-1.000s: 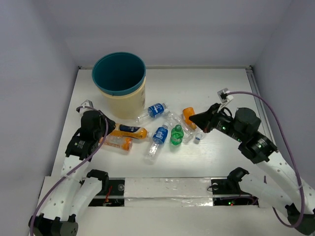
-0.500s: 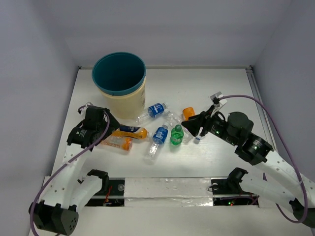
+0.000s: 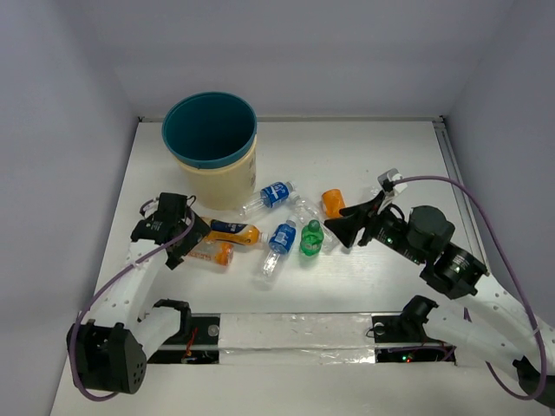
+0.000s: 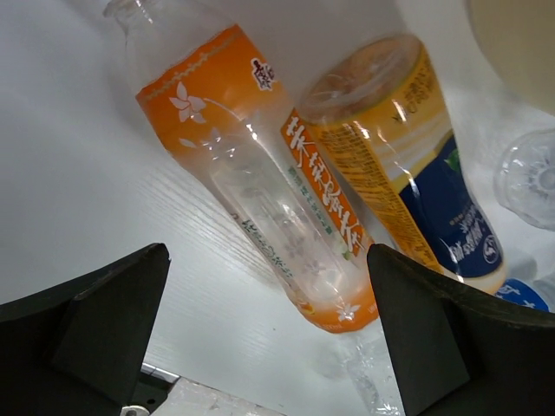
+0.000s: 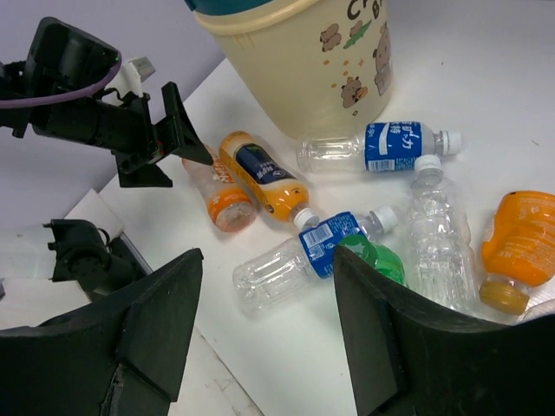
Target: Put the plastic bottles in the bin
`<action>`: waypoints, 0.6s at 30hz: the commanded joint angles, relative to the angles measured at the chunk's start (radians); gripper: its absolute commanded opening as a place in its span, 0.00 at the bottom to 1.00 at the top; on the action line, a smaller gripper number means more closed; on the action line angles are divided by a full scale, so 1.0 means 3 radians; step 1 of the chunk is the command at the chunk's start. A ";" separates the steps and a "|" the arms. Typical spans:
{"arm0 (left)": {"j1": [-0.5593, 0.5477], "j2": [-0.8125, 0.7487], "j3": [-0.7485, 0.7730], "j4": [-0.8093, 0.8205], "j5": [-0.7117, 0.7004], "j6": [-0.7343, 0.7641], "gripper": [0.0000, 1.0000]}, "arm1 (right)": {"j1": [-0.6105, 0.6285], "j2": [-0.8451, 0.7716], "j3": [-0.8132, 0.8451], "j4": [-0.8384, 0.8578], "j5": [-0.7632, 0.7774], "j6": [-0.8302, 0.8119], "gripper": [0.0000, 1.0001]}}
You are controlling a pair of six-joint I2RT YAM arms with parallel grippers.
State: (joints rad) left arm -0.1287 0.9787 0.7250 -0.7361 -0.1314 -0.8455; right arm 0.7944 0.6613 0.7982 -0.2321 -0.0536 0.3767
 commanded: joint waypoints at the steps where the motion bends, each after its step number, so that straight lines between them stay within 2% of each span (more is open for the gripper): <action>1: 0.0051 0.0066 -0.0156 0.0086 -0.0017 -0.0101 0.99 | 0.0036 0.0005 -0.0048 0.0124 -0.0087 -0.0075 0.67; 9: 0.0143 0.0281 -0.0264 0.0510 -0.0155 -0.0168 0.94 | 0.0036 -0.0026 -0.0079 0.0140 -0.0143 -0.0069 0.67; 15: 0.0173 0.0526 -0.0443 0.0863 -0.0191 -0.0178 0.87 | 0.0036 -0.0046 -0.0073 0.0109 -0.0149 -0.0054 0.68; 18: 0.0173 0.0552 -0.0509 0.0930 -0.0267 -0.0208 0.74 | 0.0036 -0.0036 -0.0063 0.0073 -0.0149 -0.0039 0.71</action>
State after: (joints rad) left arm -0.0830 1.1492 0.5888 -0.5045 -0.1699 -0.8902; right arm 0.7944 0.6559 0.7750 -0.2317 -0.0868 0.3702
